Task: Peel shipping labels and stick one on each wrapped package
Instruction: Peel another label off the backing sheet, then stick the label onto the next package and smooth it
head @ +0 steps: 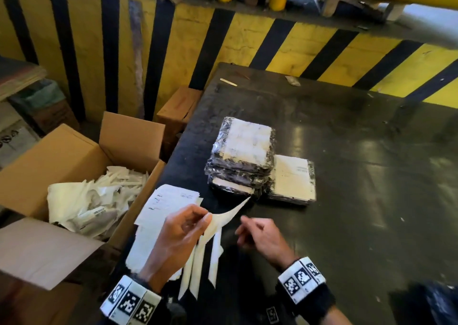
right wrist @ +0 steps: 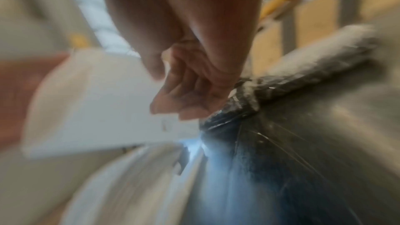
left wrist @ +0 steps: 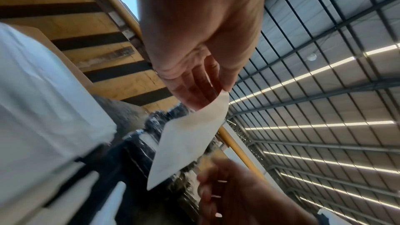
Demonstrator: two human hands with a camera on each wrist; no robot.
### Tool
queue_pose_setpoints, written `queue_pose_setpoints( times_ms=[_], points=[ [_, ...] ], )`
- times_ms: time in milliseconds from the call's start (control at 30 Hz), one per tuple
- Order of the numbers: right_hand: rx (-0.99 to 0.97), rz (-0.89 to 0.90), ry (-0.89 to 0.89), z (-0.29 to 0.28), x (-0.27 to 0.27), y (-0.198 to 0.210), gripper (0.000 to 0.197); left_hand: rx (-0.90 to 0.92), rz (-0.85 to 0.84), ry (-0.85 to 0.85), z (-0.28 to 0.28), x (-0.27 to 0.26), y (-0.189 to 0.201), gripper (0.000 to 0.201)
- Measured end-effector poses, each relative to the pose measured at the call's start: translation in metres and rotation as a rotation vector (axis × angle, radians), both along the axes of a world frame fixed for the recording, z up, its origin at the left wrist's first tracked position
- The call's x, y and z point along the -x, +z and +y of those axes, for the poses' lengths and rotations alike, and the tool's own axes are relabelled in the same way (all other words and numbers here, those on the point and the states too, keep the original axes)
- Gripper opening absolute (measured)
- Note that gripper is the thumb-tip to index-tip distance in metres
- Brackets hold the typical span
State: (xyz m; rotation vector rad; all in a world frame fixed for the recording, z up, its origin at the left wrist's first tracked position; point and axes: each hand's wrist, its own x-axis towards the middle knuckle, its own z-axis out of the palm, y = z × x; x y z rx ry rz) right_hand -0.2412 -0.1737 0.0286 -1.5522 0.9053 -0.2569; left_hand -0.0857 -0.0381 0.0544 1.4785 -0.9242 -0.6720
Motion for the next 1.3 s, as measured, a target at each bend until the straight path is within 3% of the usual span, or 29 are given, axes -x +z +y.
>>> queue_pose_setpoints(
  times_ms=[100,233,333,500,567,633,733,900,1033,1133,1300],
  points=[
    [-0.122,-0.123,-0.247,-0.016,0.03,0.015,0.045,0.009,-0.115,-0.086,-0.031,0.034,-0.002,0.008],
    [-0.017,-0.098,-0.283,-0.039,0.072,0.02,0.023,0.002,-0.159,-0.247,-0.07,0.086,-0.004,0.002],
    [0.127,-0.116,-0.344,-0.058,0.102,0.021,0.017,0.059,-0.198,-0.308,-0.089,0.116,-0.005,0.014],
    [0.261,-0.211,-0.384,-0.079,0.138,0.035,0.017,0.044,0.044,-0.155,-0.108,0.126,0.001,0.052],
    [0.178,-0.259,-0.357,-0.093,0.148,0.036,0.017,-0.061,0.104,-0.037,-0.122,0.127,0.002,0.047],
    [0.106,-0.278,-0.301,-0.107,0.154,0.03,0.019,-0.179,0.165,-0.039,-0.138,0.129,-0.001,0.032],
    [0.105,-0.238,-0.275,-0.125,0.155,0.018,0.02,-0.211,0.18,-0.047,-0.159,0.128,-0.013,0.019],
    [0.065,-0.178,-0.359,-0.165,0.134,-0.011,0.009,-0.255,-0.092,-0.027,-0.204,0.119,-0.035,0.008],
    [0.006,-0.107,-0.359,-0.187,0.121,-0.038,0.009,-0.383,-0.419,0.009,-0.233,0.114,-0.071,0.014],
    [0.032,-0.036,-0.369,-0.187,0.119,-0.047,0.01,-0.518,-0.477,0.031,-0.236,0.114,-0.085,0.01],
    [0.054,-0.01,-0.371,-0.172,0.127,-0.044,0.01,-0.42,-0.454,0.032,-0.215,0.121,-0.075,0.014]
  ],
)
